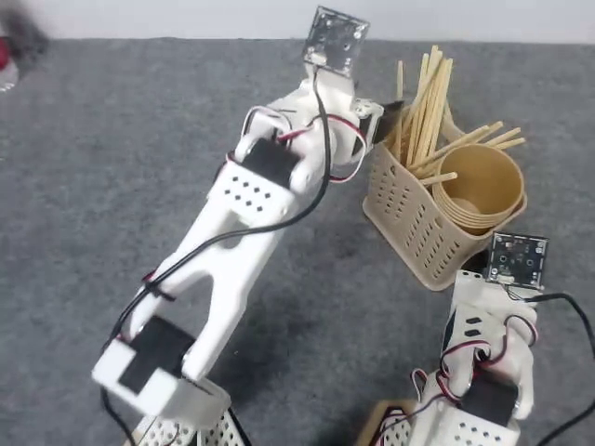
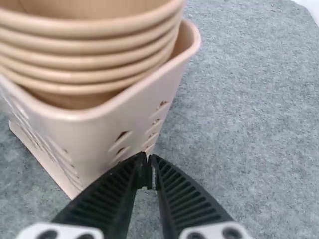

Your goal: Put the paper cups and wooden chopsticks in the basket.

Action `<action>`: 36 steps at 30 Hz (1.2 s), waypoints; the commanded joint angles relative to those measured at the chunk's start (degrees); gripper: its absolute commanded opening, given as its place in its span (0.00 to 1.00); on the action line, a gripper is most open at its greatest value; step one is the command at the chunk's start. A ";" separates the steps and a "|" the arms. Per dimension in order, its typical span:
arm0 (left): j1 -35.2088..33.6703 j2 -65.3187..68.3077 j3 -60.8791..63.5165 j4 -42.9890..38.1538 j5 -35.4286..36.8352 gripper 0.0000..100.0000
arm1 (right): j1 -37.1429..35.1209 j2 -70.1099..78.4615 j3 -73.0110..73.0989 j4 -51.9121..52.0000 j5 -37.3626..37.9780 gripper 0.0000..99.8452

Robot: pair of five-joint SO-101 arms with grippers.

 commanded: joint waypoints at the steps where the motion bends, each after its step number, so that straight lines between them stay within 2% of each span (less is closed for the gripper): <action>1: 0.79 1.58 -8.75 8.88 -4.04 0.23 | -0.22 -0.40 -0.35 -0.66 0.70 0.01; 6: 1.49 4.04 -10.24 11.52 -7.38 0.23 | -0.13 -0.40 -0.35 -0.66 0.70 0.01; 16: 4.92 14.77 -14.73 10.99 -12.13 0.23 | -0.13 -0.40 -0.26 -0.66 0.70 0.01; 18: 5.01 17.14 -18.15 14.33 -13.80 0.17 | -0.13 -0.40 -0.26 -0.66 0.70 0.01; 20: 5.01 19.60 -22.11 18.81 -17.67 0.03 | -0.13 -0.40 -0.26 -0.66 0.70 0.01; 21: 4.84 20.84 -24.22 20.84 -19.78 0.00 | -0.13 -0.40 -0.26 -0.66 0.70 0.01; 22: 4.75 21.80 -26.24 23.03 -21.27 0.03 | -0.13 -0.40 -0.26 -0.66 0.70 0.01; 24: 4.66 23.12 -30.55 27.78 -22.77 0.01 | -0.13 -0.40 -0.26 -0.66 0.70 0.01; 30: 3.78 24.26 -44.79 40.79 -22.68 0.01 | -0.13 -0.40 -0.26 -0.66 0.70 0.01; 36: 0.97 24.26 -46.02 48.09 -22.95 0.01 | -0.13 -0.40 -0.26 -0.57 0.70 0.01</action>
